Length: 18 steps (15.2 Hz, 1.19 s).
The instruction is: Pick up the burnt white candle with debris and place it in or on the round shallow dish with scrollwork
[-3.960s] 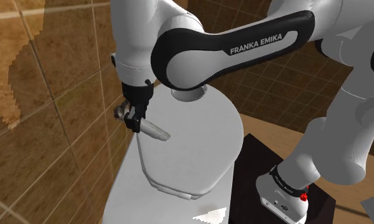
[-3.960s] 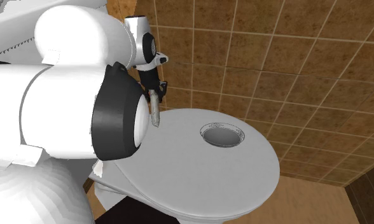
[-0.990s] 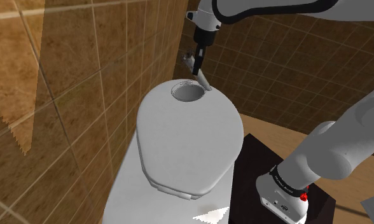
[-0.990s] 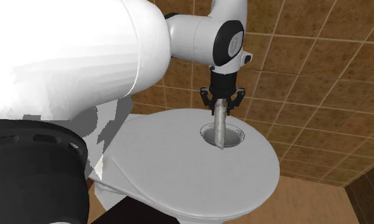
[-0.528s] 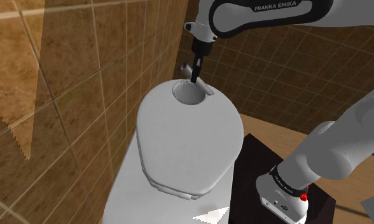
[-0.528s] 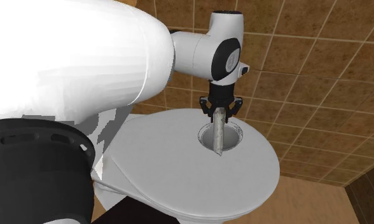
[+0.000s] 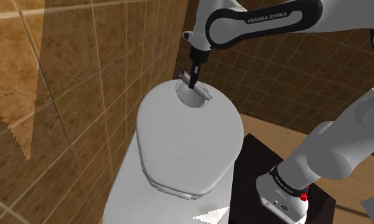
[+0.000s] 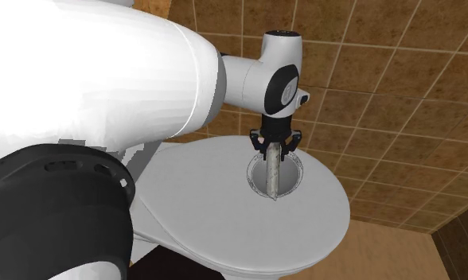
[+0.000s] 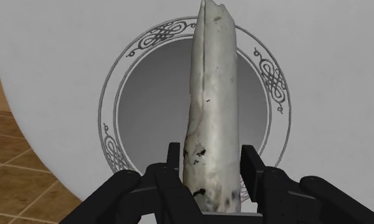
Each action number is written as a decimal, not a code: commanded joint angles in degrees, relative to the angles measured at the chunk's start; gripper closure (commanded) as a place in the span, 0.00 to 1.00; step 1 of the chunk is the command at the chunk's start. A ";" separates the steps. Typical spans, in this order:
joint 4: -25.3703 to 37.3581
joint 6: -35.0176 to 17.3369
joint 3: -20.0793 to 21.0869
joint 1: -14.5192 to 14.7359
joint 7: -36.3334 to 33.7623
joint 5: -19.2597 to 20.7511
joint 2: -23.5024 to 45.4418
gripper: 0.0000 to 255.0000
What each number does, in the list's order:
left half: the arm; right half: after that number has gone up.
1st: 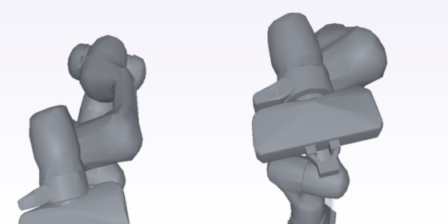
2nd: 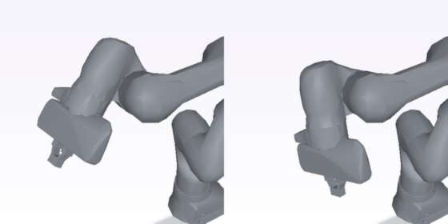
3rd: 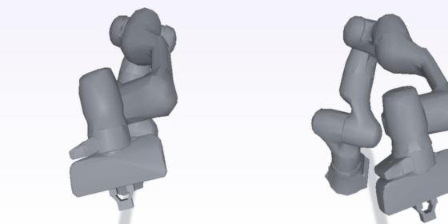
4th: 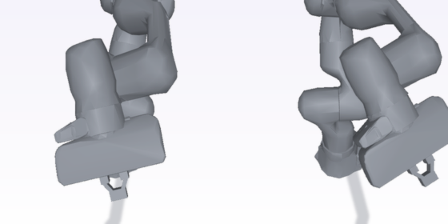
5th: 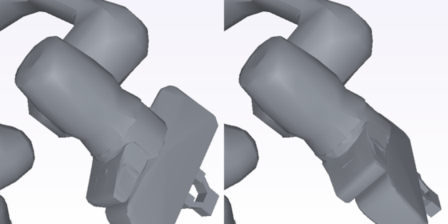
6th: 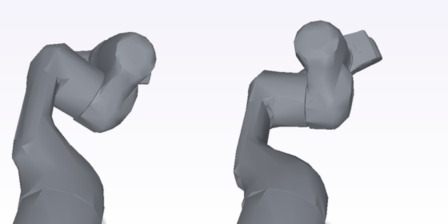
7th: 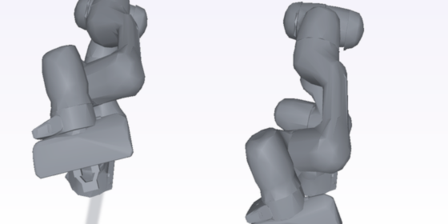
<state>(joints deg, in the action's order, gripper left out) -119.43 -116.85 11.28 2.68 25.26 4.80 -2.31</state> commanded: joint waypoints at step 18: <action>5.33 6.99 0.17 0.20 0.39 -0.62 -1.73 0.00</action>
<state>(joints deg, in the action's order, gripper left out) -114.16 -110.06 11.47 2.89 25.61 4.21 -3.94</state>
